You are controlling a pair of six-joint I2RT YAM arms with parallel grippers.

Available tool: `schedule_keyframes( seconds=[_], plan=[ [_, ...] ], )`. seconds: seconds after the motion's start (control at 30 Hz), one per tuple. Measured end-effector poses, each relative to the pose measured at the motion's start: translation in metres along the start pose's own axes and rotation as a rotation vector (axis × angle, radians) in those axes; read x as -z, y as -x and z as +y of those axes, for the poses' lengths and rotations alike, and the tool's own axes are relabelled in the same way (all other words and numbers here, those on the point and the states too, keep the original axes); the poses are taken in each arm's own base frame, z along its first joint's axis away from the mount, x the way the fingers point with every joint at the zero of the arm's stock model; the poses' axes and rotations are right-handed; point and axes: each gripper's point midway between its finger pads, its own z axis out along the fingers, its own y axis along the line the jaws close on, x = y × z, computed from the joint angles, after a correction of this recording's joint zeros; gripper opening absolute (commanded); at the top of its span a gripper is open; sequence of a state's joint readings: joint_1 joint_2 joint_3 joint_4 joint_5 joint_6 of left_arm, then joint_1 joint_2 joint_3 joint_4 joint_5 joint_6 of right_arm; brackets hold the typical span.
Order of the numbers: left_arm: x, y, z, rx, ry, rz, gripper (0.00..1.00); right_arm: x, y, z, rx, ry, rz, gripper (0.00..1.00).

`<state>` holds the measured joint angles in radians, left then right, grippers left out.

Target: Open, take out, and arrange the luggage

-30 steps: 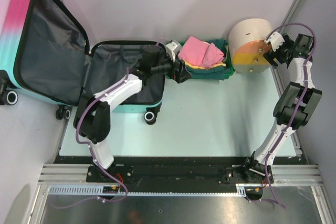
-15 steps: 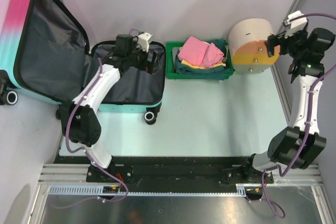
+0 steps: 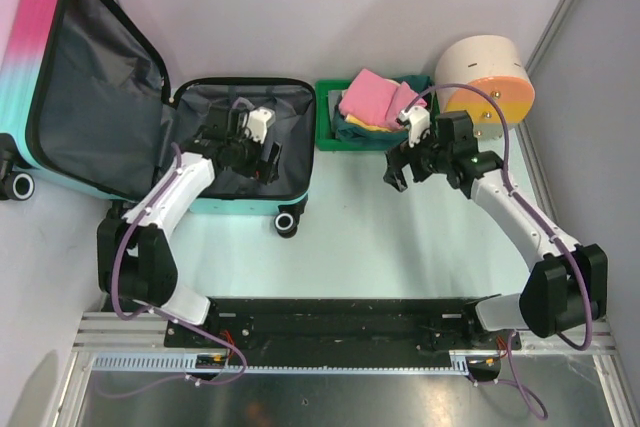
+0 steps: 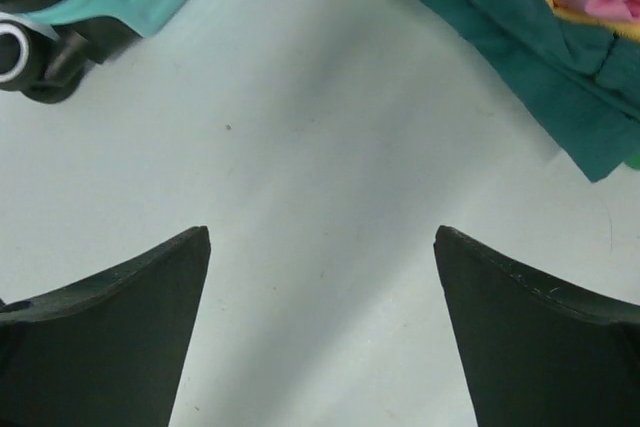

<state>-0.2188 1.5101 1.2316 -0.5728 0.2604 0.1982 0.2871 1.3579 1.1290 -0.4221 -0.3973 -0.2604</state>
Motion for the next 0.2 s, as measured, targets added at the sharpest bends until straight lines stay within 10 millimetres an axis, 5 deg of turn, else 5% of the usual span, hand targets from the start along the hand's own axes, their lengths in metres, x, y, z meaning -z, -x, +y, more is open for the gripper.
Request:
schedule_keyframes(
  seconds=[0.2],
  plan=[
    [-0.001, -0.027, -0.003, 0.024, 0.011, 0.054, 1.0, -0.006, -0.004, 0.0, 0.02, -0.045, 0.019, 1.0]
  ],
)
